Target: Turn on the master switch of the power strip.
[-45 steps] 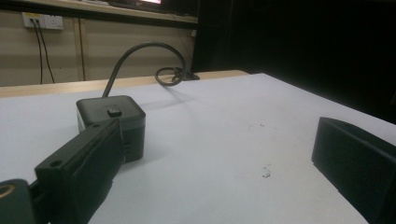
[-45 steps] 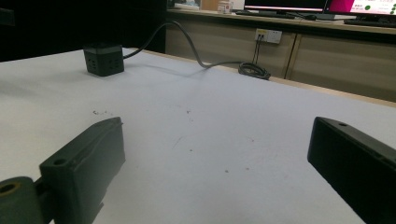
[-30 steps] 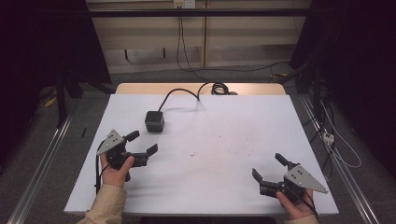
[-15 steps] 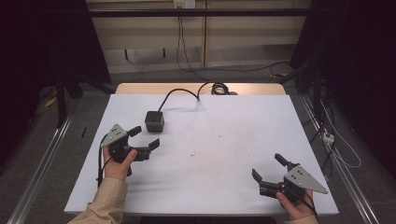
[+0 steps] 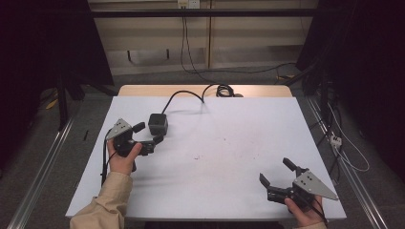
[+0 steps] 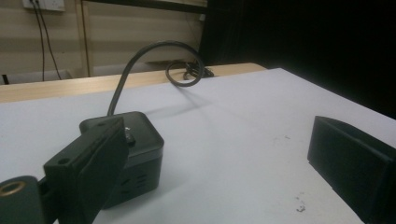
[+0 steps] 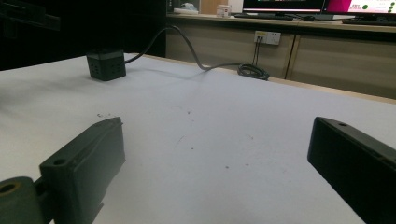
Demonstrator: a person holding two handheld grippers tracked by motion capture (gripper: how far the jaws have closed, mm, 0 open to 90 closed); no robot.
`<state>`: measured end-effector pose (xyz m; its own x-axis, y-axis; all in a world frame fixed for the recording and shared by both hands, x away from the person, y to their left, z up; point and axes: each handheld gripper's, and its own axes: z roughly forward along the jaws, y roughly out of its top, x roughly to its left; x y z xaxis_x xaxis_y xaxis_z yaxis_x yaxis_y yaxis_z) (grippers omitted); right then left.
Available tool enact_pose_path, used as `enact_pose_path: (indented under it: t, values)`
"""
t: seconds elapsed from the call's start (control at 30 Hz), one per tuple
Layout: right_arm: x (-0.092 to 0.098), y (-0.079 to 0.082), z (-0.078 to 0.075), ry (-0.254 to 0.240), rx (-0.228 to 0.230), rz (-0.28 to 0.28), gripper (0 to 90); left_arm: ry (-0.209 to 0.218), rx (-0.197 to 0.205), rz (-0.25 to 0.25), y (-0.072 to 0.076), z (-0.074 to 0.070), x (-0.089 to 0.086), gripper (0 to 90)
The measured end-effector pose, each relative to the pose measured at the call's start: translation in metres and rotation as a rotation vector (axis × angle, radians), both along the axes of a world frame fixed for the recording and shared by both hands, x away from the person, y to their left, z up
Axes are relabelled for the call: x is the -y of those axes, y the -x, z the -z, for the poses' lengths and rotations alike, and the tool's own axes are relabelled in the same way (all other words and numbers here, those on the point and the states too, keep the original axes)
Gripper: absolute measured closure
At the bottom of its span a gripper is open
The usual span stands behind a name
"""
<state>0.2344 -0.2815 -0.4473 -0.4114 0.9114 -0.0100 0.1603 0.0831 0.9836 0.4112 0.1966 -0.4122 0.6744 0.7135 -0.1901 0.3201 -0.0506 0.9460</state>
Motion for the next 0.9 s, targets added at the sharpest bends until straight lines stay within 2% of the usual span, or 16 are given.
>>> enact_pose_path:
  t: [0.07,0.23,0.4,0.63,0.77,0.9]
  values:
    - [0.000,0.001,0.000,-0.002,-0.001,0.000,3.4,0.007,-0.002,-0.008,-0.002,-0.001,0.001,5.1]
    - [0.000,0.001,0.000,-0.004,0.004,-0.008,3.4,-0.009,0.010,-0.011,-0.007,-0.006,0.001,5.8]
    - [-0.001,0.001,-0.001,-0.005,0.007,-0.017,3.4,0.001,0.006,-0.020,-0.011,-0.008,0.001,5.8]
    - [-0.001,0.001,-0.001,-0.003,0.009,-0.020,3.4,-0.020,0.006,-0.030,-0.018,-0.010,0.002,6.0]
    - [-0.001,0.001,-0.001,-0.008,0.011,-0.026,3.4,-0.053,0.007,-0.030,-0.023,-0.013,0.003,6.1]
    - [-0.001,0.001,-0.001,-0.002,0.010,-0.027,3.4,-0.066,0.008,-0.040,-0.027,-0.017,0.004,6.5]
